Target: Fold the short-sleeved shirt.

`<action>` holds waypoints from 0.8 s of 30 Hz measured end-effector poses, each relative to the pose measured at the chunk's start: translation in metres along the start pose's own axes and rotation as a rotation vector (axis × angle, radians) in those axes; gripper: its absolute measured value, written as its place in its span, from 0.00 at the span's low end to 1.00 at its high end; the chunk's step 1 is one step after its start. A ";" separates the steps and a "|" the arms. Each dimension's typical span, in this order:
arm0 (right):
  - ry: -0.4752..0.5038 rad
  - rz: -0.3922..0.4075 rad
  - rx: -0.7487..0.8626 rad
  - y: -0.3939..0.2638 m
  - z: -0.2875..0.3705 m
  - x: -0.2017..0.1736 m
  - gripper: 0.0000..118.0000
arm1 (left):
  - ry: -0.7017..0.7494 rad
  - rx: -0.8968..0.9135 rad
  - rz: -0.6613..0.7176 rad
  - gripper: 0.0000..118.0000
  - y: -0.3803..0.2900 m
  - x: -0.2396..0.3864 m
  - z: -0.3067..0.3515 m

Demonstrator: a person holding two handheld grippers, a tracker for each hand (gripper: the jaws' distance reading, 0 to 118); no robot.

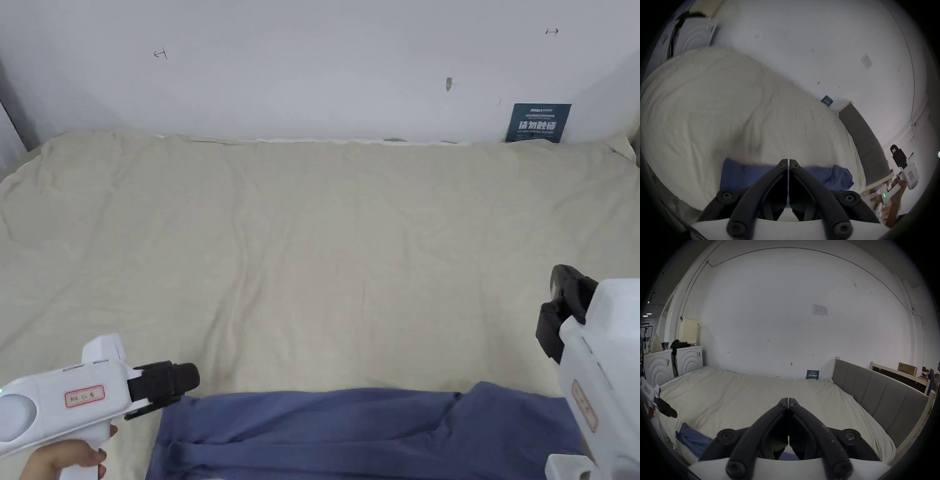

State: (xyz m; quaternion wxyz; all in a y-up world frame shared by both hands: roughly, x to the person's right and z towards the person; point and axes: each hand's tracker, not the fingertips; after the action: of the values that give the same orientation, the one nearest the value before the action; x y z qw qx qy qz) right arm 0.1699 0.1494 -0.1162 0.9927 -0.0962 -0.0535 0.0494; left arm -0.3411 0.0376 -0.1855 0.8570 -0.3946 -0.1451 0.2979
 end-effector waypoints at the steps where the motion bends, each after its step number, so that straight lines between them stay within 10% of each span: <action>1: 0.001 -0.001 -0.005 -0.001 -0.002 -0.001 0.01 | -0.006 0.011 0.051 0.01 -0.001 -0.011 -0.001; 7: -0.003 0.007 -0.029 -0.003 -0.010 -0.008 0.01 | 0.028 0.001 0.195 0.21 -0.005 -0.064 -0.011; 12: -0.006 0.020 -0.056 -0.006 -0.017 -0.012 0.01 | 0.088 -0.056 0.205 0.88 -0.008 -0.079 -0.026; 16: -0.005 0.021 -0.079 -0.011 -0.023 -0.015 0.01 | 0.076 -0.074 0.200 0.85 -0.013 -0.083 -0.038; 19: -0.003 0.027 -0.092 -0.012 -0.027 -0.017 0.01 | 0.078 -0.104 0.164 0.47 -0.019 -0.085 -0.047; 24: 0.005 0.032 -0.097 -0.010 -0.027 -0.019 0.01 | 0.113 -0.121 0.096 0.34 -0.027 -0.094 -0.065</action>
State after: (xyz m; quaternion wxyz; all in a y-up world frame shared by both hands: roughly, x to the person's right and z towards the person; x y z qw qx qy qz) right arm 0.1556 0.1330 -0.1427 0.9861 -0.1453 -0.0516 0.0623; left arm -0.3724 -0.0731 -0.2085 0.8231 -0.4683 -0.0953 0.3068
